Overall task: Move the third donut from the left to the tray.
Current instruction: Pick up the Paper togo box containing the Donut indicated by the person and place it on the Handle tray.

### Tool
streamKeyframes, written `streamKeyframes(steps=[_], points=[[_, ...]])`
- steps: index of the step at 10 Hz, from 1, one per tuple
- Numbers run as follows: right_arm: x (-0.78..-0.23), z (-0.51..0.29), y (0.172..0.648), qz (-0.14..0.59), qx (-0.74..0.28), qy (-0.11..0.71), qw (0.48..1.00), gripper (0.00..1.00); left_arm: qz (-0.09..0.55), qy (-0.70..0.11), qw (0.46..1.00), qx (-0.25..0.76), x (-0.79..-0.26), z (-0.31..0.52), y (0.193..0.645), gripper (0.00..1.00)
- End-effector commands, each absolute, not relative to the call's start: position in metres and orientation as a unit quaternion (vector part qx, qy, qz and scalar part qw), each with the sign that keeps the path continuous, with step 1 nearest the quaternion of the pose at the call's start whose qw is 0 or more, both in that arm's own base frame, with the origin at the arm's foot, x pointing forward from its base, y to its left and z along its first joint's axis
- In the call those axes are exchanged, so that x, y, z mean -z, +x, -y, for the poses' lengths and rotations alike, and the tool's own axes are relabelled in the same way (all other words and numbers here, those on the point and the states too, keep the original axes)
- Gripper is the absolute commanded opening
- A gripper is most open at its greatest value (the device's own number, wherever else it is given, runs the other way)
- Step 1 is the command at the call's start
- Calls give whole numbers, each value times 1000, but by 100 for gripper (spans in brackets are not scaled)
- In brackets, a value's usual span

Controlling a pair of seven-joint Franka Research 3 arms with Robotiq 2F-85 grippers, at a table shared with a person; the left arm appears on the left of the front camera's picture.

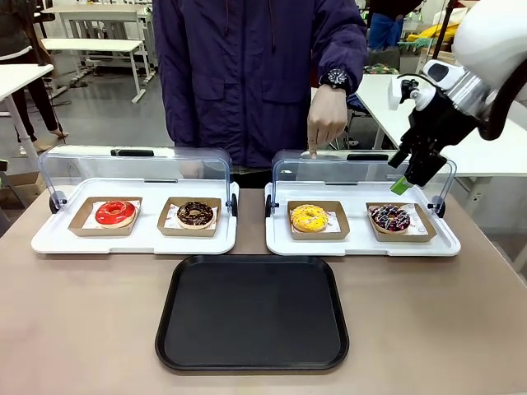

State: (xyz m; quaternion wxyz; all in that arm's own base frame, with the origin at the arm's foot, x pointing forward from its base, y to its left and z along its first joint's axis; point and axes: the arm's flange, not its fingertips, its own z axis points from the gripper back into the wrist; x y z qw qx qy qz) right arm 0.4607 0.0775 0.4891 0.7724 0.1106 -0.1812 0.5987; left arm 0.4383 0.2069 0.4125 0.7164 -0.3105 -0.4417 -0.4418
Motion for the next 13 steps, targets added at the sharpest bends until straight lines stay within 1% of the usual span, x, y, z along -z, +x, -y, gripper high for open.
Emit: streamKeyframes(steps=[1, 3, 4, 9, 10, 11, 13], points=[[-476, -116, 487, 148, -615, 77, 771, 100, 436, -311, 719, 443, -416, -207, 437, 100], [-454, -140, 496, 105, -627, 47, 771, 100, 436, -311, 719, 443, -416, -207, 437, 100], [-443, -150, 497, 97, -632, 30, 768, 100, 436, -311, 719, 443, -416, -207, 437, 100], [-398, -168, 498, 101, -658, 2, 747, 100, 436, -311, 719, 443, -416, -207, 437, 100], [-395, -170, 501, 104, -657, 7, 747, 100, 436, -311, 719, 443, -416, -207, 437, 100], [-406, -164, 499, 93, -659, 22, 746, 100, 436, -311, 719, 443, -416, -207, 437, 100], [-406, -164, 499, 93, -659, 22, 746, 100, 436, -311, 719, 443, -416, -207, 437, 100]])
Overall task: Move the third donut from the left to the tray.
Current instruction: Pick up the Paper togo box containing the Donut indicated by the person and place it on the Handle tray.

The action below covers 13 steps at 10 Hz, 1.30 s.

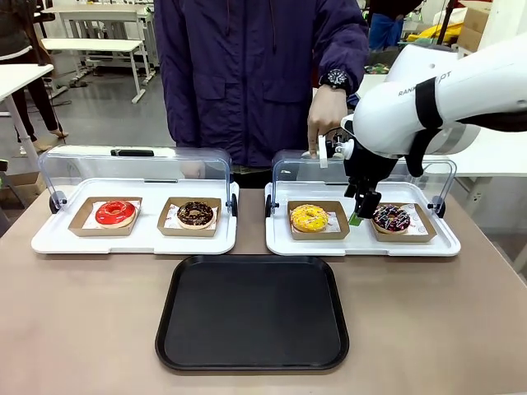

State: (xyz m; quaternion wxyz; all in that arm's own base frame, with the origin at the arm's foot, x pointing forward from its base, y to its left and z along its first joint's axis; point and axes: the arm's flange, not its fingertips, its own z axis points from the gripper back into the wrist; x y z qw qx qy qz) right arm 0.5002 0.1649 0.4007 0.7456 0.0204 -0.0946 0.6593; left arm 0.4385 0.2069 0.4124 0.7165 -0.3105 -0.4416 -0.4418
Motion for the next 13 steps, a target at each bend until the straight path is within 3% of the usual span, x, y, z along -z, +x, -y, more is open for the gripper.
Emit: streamKeyframes(steps=[1, 8, 13], points=[[-400, -165, 501, 94, -659, 21, 746, 100, 436, -311, 719, 443, -416, -207, 437, 100], [-351, -175, 476, 100, -688, -5, 719, 100, 436, -311, 719, 443, -416, -207, 437, 100], [-343, -183, 498, 98, -690, -21, 717, 100, 436, -311, 719, 443, -416, -207, 437, 100]])
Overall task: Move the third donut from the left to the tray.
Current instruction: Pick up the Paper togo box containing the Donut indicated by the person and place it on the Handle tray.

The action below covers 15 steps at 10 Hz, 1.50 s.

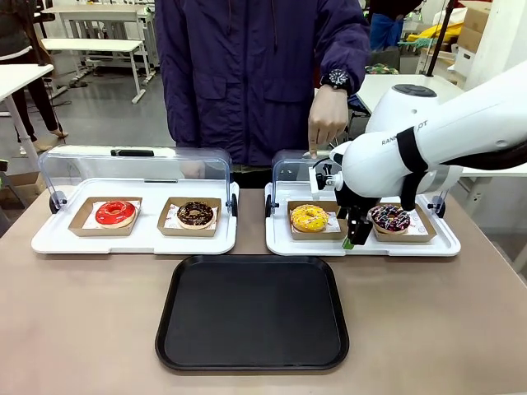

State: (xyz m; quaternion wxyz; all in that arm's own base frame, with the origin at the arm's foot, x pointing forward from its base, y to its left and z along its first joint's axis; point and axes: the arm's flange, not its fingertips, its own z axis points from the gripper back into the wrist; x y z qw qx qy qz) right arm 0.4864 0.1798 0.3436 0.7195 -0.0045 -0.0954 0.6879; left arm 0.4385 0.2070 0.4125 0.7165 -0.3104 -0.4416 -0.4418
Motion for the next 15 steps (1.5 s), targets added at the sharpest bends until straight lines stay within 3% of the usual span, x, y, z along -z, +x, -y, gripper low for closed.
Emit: streamKeyframes(steps=[1, 12, 13, 14, 15], points=[[-342, -184, 503, 98, -690, -22, 717, 100, 436, -311, 719, 443, -416, -207, 437, 100], [-315, -187, 534, 68, -681, -11, 729, 100, 436, -311, 719, 443, -416, -207, 437, 100], [-315, -187, 533, 64, -680, -10, 730, 41, 436, -311, 719, 443, -416, -207, 437, 100], [-315, -187, 533, 61, -678, -9, 732, 41, 436, -311, 719, 443, -416, -207, 437, 100], [-315, -187, 532, 56, -679, -10, 732, 0, 436, -311, 719, 443, -416, -207, 437, 100]])
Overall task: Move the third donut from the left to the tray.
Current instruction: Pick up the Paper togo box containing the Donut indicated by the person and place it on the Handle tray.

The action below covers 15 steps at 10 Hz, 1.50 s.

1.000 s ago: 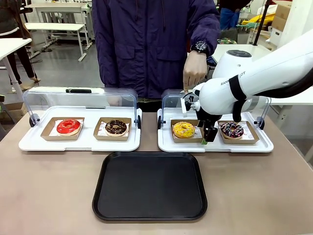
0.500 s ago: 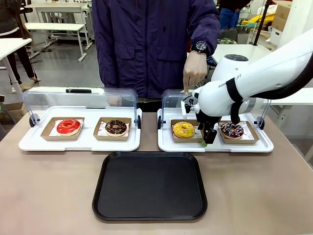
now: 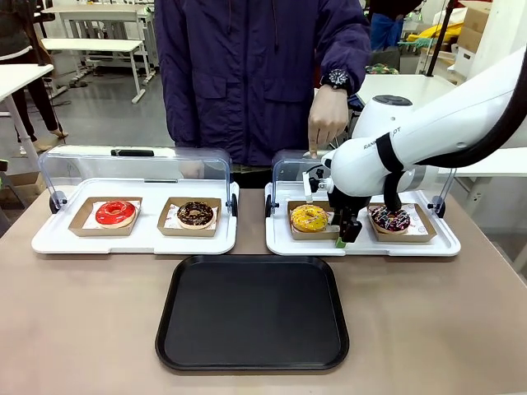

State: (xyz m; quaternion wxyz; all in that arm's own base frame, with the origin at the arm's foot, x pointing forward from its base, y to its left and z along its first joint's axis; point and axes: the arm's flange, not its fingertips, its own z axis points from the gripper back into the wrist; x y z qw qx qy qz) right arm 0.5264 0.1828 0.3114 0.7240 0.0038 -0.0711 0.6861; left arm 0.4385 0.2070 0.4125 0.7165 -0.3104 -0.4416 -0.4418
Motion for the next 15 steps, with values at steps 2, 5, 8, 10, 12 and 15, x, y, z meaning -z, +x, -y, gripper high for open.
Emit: streamKeyframes(steps=[2, 5, 8, 10, 12, 15], points=[[-316, -188, 531, 49, -681, -9, 731, 0, 436, -311, 719, 443, -416, -207, 437, 100], [-317, -189, 528, 42, -685, -9, 728, 0, 436, -311, 719, 443, -416, -207, 437, 100], [-317, -189, 528, 41, -684, -10, 728, 0, 436, -311, 719, 443, -416, -207, 437, 100], [-316, -189, 528, 38, -683, -11, 730, 0, 436, -311, 719, 443, -416, -207, 437, 100], [-316, -187, 529, 51, -678, 3, 733, 0, 436, -311, 719, 443, -416, -207, 437, 100], [-314, -186, 526, 52, -690, 1, 722, 0, 436, -311, 719, 443, -416, -207, 437, 100]])
